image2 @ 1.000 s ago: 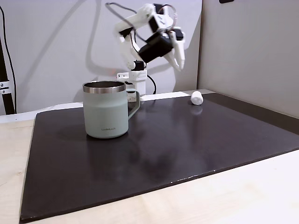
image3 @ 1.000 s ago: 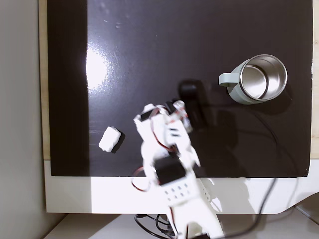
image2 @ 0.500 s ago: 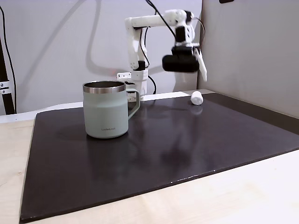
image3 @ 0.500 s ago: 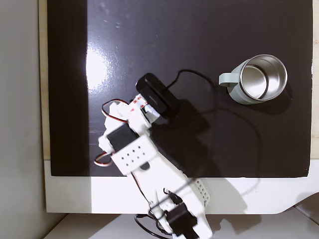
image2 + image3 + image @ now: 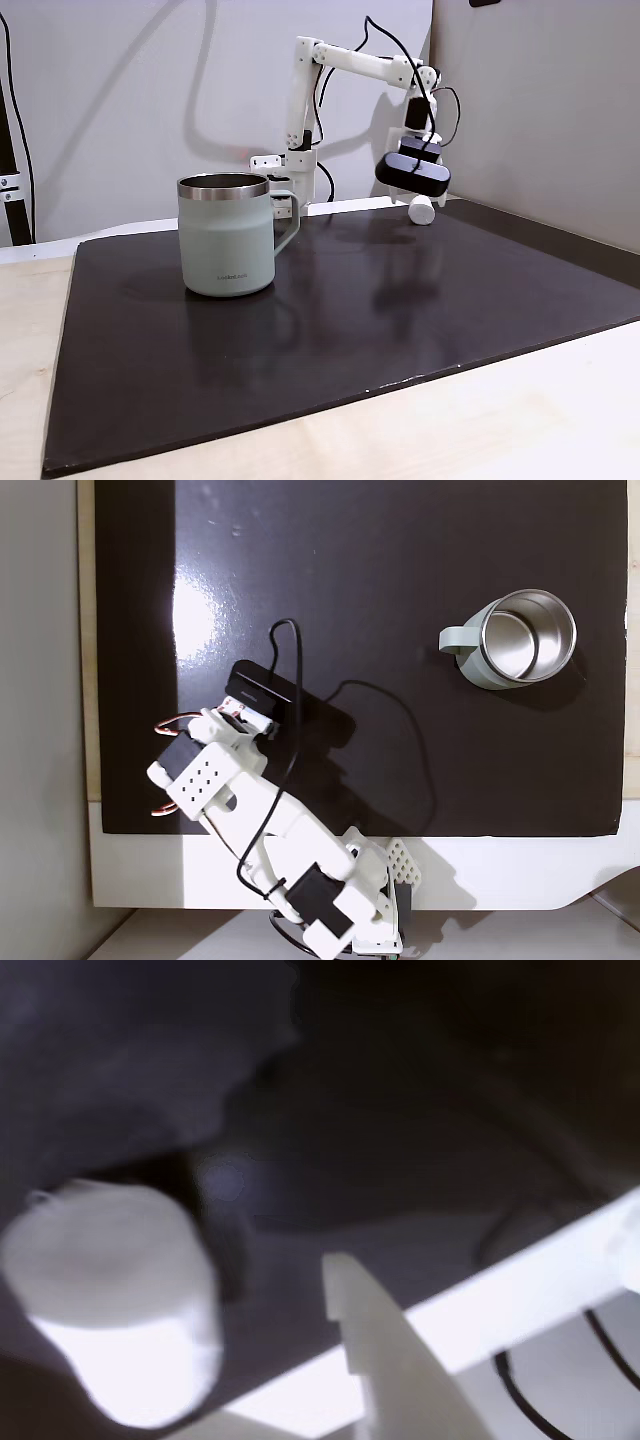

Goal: Grasp a gauze and put it in the cup.

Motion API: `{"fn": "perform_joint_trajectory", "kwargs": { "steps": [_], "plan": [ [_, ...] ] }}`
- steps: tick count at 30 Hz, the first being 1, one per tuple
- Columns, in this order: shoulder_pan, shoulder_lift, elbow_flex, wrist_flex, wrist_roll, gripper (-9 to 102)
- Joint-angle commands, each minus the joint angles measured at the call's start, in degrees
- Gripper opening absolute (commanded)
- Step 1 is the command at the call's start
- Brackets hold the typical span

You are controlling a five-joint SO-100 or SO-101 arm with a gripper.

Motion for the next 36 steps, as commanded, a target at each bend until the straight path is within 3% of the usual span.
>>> {"fn": "perform_joint_trajectory", "kwargs": {
  "steps": [1,18,32,36],
  "plan": [
    [-2.3,-1.2,-3.8,-1.3,0.8,38],
    [-7.6,-8.8,-4.7,-5.8,-1.1,34],
    [-8.1,-9.5,-4.6,-6.0,-0.5,4],
    [-8.1,-9.4,-4.6,-6.0,-0.3,0]
  ]
}}
